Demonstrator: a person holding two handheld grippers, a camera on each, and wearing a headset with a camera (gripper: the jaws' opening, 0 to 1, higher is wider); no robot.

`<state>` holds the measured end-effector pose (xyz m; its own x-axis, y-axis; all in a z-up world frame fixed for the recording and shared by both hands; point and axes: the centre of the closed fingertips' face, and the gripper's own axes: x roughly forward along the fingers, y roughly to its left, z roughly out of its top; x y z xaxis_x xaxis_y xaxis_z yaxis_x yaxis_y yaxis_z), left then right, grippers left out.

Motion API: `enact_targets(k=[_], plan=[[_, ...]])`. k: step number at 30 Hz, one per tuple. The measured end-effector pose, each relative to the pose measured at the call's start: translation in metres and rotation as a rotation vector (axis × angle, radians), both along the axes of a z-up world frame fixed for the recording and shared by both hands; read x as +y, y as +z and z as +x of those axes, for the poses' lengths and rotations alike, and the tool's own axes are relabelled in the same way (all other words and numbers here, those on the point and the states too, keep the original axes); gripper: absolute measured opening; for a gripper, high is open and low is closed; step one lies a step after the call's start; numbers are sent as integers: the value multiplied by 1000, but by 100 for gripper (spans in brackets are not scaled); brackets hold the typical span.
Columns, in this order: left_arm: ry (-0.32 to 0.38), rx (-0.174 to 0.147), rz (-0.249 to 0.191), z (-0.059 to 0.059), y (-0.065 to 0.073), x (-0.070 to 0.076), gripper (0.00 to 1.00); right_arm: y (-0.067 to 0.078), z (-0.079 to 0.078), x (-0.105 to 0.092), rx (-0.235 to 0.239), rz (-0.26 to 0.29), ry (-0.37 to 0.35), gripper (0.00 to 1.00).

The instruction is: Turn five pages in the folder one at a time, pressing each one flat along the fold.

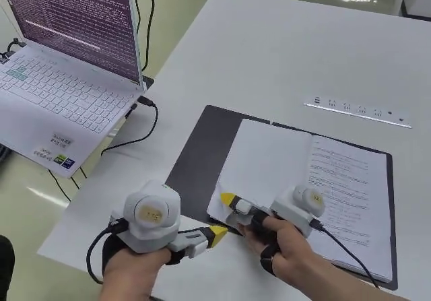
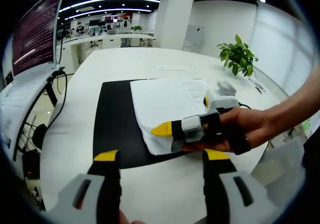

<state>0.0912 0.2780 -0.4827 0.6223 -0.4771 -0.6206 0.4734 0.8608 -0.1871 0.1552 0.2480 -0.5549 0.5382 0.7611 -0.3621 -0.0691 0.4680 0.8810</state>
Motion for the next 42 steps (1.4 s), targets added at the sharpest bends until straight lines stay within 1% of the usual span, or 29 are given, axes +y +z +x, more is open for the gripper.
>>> enact_targets(k=[5, 11, 13, 16, 18, 20, 23, 24, 26, 28, 31, 34, 36, 39, 40, 42], plan=[[-7, 2, 8, 1, -1, 2, 65, 7, -2, 5, -13, 29, 9, 16], [-11, -4, 8, 4, 1, 4, 65, 9, -8, 4, -16, 47, 18, 20], [-9, -1, -4, 4, 1, 3, 65, 12, -10, 4, -13, 56, 20, 23], [-8, 7, -3, 4, -4, 5, 63, 23, -15, 4, -40, 66, 46, 32], [-7, 11, -5, 4, -5, 7, 62, 26, -19, 1, -65, 51, 64, 35], [-2, 9, -15, 4, -4, 8, 60, 27, -20, -7, -89, 25, 63, 34], [-1, 7, -13, 6, -5, 10, 55, 34, -22, -22, -104, 20, 29, 34], [1, 6, -16, 7, -4, 10, 54, 38, -24, -25, -108, 18, 21, 34], [-2, 1, -16, 8, -4, 10, 52, 41, -28, -34, -115, 12, 6, 34], [-9, -3, -17, 10, -3, 9, 50, 43, -30, -43, -136, -14, 3, 34], [-29, -8, -16, 13, -4, 5, 49, 48, -36, -58, -159, -53, 2, 34], [-55, -5, -23, 11, -2, 0, 46, 52, -40, -72, -179, -82, -10, 33], [-80, -6, -15, 10, -3, -4, 43, 55, -42, -83, -189, -98, -29, 33], [-93, -10, -23, 12, -3, -8, 36, 58, -46, -97, -190, -100, -68, 31], [-94, -12, -29, 16, -5, -9, 34, 58, -48, -103, -187, -104, -85, 31], [-102, -16, -31, 18, -5, -12, 30, 59, -52, -108, -185, -102, -104, 30]])
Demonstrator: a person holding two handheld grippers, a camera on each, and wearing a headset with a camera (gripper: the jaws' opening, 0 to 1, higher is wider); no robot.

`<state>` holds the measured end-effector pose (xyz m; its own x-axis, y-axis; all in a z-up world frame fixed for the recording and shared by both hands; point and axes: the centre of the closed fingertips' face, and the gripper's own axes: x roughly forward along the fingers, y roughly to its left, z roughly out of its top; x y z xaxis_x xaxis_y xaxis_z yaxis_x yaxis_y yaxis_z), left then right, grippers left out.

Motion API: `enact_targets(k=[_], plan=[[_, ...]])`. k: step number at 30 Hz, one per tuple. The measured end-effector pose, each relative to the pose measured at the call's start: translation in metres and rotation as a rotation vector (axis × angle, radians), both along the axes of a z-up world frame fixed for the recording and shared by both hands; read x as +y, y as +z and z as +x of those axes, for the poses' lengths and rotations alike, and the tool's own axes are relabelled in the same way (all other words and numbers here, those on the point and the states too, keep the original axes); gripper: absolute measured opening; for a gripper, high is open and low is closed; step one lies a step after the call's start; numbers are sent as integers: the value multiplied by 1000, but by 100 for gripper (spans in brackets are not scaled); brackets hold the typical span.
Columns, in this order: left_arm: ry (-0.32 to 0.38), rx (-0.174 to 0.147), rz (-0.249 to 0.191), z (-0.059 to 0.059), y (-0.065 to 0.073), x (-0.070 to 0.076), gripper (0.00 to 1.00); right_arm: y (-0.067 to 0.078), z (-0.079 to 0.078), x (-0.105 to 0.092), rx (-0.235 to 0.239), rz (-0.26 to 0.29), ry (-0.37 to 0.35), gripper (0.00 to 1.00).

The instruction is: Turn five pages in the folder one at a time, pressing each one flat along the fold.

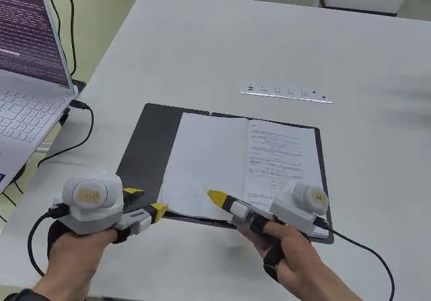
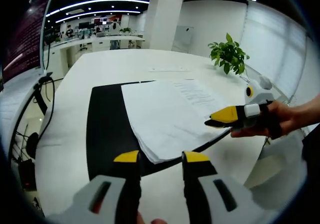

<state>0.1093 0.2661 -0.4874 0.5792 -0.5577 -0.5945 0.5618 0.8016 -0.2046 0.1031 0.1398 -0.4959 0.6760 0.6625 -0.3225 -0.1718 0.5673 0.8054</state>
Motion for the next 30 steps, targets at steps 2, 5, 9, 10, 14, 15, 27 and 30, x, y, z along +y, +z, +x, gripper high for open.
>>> enact_targets(k=[2, 5, 9, 10, 14, 15, 27, 30], plan=[[-13, -4, -1, 2, 0, -5, 28, -1, -4, -6, 7, 3, -20, 29], [-22, 1, 2, 7, -6, -11, 25, 1, -9, -9, 5, -4, -28, 29], [-35, 11, 3, 11, -13, -18, 21, 4, -11, -12, -1, -14, -28, 29], [-40, 11, 8, 12, -14, -20, 20, 5, -11, -13, -3, -17, -29, 28], [-50, 19, 4, 16, -16, -27, 20, 6, -13, -20, -2, -14, -52, 27], [-50, 18, 3, 17, -15, -27, 19, 6, -14, -20, -2, -15, -54, 27], [-74, 51, 15, 22, -34, -33, 11, 1, -18, -30, 11, -23, -79, 24], [-73, 60, 18, 23, -39, -32, 9, 1, -18, -31, 11, -22, -81, 24]])
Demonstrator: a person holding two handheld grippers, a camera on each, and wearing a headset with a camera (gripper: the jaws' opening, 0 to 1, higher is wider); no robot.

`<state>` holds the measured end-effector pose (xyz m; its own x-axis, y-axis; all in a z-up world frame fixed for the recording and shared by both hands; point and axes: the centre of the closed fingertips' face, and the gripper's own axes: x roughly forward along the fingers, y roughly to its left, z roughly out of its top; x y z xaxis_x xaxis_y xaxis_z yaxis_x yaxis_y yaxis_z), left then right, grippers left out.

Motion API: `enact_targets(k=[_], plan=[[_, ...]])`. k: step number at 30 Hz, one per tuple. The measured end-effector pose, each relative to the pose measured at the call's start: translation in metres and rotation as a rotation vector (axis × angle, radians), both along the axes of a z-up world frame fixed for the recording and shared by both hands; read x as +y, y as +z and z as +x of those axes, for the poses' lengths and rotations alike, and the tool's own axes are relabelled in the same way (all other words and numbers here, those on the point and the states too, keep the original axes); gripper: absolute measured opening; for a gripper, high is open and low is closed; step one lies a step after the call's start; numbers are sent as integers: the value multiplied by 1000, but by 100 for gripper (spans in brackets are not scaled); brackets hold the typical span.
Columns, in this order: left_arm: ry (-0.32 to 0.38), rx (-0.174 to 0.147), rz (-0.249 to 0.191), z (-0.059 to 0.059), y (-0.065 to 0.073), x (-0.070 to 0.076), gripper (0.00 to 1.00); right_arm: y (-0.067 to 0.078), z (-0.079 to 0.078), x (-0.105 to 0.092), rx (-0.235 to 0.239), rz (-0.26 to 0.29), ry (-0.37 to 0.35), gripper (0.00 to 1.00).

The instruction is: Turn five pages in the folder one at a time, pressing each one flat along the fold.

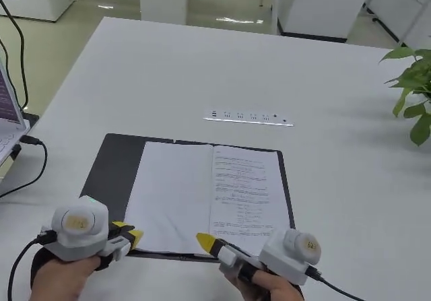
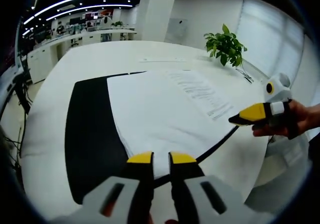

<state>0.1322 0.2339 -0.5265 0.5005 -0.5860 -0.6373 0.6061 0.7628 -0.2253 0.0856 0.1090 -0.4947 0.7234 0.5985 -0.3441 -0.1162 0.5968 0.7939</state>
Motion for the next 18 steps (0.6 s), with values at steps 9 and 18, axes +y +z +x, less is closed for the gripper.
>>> enact_targets(k=[9, 18], plan=[[4, 42, 47, 0, -24, 11, 2, -2, 1, -2, 4, 8, -3, 23], [25, 86, 56, -1, -34, 13, 0, -7, -1, -2, 19, 3, 1, 21]])
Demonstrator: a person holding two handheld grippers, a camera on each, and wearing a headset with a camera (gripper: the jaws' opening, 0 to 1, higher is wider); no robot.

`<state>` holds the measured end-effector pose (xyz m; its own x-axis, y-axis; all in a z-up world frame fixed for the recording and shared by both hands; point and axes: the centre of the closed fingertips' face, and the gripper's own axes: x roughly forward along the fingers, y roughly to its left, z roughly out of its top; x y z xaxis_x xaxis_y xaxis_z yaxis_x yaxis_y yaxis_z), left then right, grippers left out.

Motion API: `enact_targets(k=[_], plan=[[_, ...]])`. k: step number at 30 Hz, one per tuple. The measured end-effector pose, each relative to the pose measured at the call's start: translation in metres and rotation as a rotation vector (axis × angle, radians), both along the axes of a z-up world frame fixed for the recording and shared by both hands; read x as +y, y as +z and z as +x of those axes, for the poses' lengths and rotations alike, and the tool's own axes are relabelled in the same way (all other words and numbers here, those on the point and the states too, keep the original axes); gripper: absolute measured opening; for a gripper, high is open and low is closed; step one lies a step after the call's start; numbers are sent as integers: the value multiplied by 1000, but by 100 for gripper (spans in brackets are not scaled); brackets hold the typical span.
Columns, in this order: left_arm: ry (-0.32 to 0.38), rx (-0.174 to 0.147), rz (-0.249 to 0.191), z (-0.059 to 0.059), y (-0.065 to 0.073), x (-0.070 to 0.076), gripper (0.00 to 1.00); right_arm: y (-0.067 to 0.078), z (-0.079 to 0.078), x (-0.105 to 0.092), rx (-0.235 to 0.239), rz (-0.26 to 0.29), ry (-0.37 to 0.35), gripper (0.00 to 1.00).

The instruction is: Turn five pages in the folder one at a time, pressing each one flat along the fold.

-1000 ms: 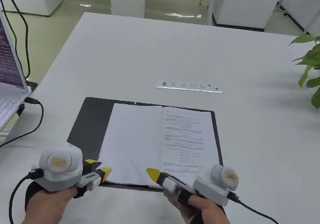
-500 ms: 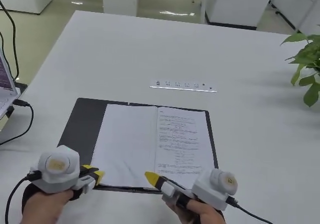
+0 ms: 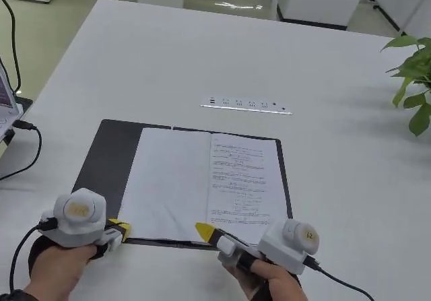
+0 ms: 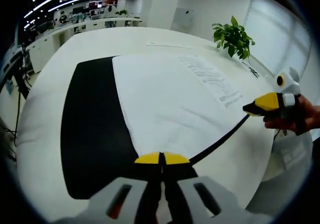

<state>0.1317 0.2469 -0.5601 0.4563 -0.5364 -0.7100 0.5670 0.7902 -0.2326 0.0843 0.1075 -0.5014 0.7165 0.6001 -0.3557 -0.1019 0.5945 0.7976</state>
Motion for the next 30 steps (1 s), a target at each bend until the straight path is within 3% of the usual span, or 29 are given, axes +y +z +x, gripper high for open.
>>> enact_targets(k=[6, 10, 15, 18, 24, 30], plan=[[-10, -26, 12, -2, 1, 0, 0, -2, 1, 7, -4, -1, 19, 16], [16, -4, -13, -4, 4, 0, 0, -4, 4, 11, -8, -3, 38, 13], [16, -3, -19, -7, 7, -1, 0, -9, 12, 11, -3, -17, 54, 10], [49, 14, -46, -8, 9, -1, 0, -9, 22, 6, -6, -21, 46, 8], [43, 0, -30, -9, 9, -1, 0, -8, 44, -4, -23, -41, 35, 5], [44, 7, -31, -6, 7, 0, 0, -12, 71, -21, -26, -48, 0, 1]])
